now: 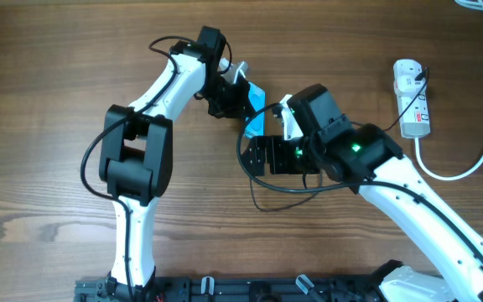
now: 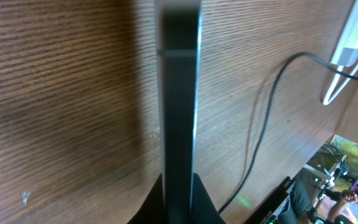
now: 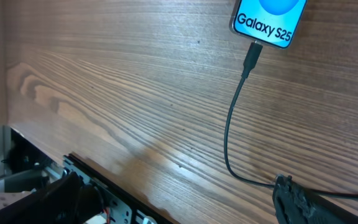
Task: Plug charger to phone and switch on socket
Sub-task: 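Lower the phone with the left gripper and lay it flat on the table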
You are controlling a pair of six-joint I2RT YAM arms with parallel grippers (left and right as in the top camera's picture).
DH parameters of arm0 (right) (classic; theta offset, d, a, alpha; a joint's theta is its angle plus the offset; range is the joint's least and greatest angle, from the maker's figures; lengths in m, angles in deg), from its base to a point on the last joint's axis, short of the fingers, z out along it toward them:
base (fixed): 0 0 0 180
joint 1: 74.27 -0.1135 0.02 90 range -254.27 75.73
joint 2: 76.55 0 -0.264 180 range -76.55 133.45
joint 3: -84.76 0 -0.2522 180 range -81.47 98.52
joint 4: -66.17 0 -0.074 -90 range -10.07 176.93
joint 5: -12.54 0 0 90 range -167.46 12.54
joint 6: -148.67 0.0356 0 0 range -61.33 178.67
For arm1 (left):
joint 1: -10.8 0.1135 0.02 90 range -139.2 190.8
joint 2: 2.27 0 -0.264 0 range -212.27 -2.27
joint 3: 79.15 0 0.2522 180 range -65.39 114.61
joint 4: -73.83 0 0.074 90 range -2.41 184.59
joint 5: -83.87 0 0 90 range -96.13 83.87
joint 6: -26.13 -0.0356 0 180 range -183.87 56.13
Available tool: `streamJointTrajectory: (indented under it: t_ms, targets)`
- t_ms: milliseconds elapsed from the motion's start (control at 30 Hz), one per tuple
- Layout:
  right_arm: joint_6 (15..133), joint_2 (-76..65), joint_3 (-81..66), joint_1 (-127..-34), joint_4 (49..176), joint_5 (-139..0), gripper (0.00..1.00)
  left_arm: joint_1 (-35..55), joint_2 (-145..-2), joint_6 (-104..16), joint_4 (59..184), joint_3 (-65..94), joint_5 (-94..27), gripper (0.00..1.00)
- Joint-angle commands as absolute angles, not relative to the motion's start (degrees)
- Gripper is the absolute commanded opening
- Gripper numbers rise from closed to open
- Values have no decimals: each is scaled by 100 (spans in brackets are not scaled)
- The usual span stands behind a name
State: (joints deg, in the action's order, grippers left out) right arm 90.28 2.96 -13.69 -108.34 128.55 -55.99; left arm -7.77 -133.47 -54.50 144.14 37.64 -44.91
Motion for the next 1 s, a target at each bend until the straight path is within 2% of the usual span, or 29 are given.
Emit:
streamJointTrajectory:
  t_ms: [0, 433, 567, 733, 967]
  targets:
    - [9033, 556, -1410, -10844, 12818, -5444, 100, -849, -13452, -5398, 14404, 3757, -4565, 4]
    - [9037, 849, -1410, -10842, 12794, -5444, 100, -860, -13710, -5398, 14358, 3757, -4565, 5]
    - [9035, 849, -1410, -10842, 12798, -5444, 100, -860, -13714, -5398, 14377, 3757, -4345, 14]
    - [9035, 849, -1410, -10842, 12809, -5444, 100, -860, -13714, -5398, 14441, 3757, -3962, 14]
    - [9035, 849, -1410, -10842, 12857, -5444, 100, -860, -13714, -5398, 14500, 3757, -3785, 24]
